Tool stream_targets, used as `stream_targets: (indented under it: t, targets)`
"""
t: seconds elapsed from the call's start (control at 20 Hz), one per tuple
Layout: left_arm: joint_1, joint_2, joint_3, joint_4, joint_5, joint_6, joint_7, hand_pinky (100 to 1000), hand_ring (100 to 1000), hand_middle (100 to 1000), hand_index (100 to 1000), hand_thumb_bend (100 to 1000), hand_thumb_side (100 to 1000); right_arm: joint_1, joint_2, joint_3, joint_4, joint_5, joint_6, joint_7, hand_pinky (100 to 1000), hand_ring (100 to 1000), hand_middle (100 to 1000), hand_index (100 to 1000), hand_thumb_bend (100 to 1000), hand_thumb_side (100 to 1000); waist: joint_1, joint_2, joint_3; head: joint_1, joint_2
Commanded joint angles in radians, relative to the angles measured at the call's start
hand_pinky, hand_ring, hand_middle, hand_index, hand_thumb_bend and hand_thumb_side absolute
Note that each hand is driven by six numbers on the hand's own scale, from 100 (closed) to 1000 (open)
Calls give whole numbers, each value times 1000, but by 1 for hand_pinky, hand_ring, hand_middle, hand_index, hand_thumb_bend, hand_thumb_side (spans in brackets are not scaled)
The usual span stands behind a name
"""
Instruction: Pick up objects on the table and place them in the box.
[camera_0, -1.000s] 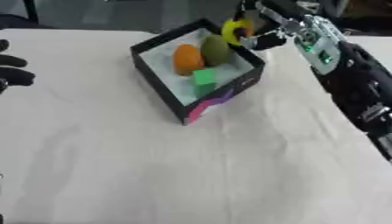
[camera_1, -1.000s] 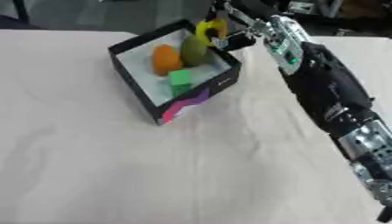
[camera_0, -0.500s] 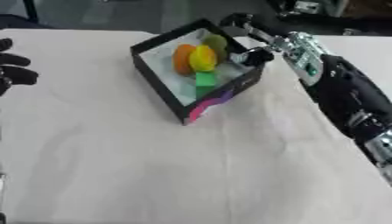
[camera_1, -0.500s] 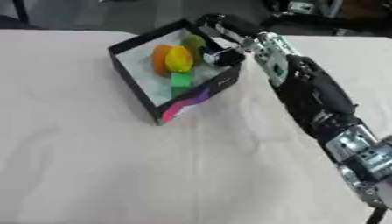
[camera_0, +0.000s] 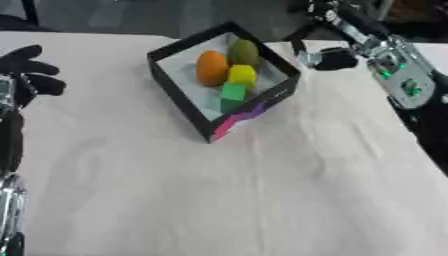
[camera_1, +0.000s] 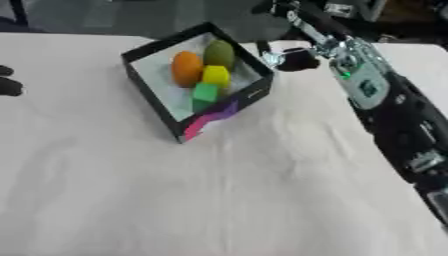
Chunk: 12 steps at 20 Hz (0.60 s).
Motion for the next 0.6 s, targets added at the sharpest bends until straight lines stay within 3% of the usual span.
stream_targets:
  t: [0.05,0.25,0.4,0.6]
  targets:
    - [0,30,15,-12,-7,1,12,612,570,584,822,100,962,90,-47,-77,-193,-129,59,-34,854,878,814,854,100,373,-17,-39,-18,48,-2]
    - [22,43,21,-8,-9,4,19,611,569,583,821,100,968,271,13,-143,-383,-227,104,-51,859,872,790,841,100,426,-25,-48,-60,114,-2]
    - [45,49,24,-2,-9,6,24,609,569,582,819,100,971,414,132,-184,-476,-251,127,-50,854,867,775,832,100,458,-30,-56,-92,172,-2]
    - [65,51,23,4,-7,7,29,608,571,583,817,100,945,528,290,-208,-527,-234,141,-19,850,864,767,826,100,488,-33,-55,-121,209,-2]
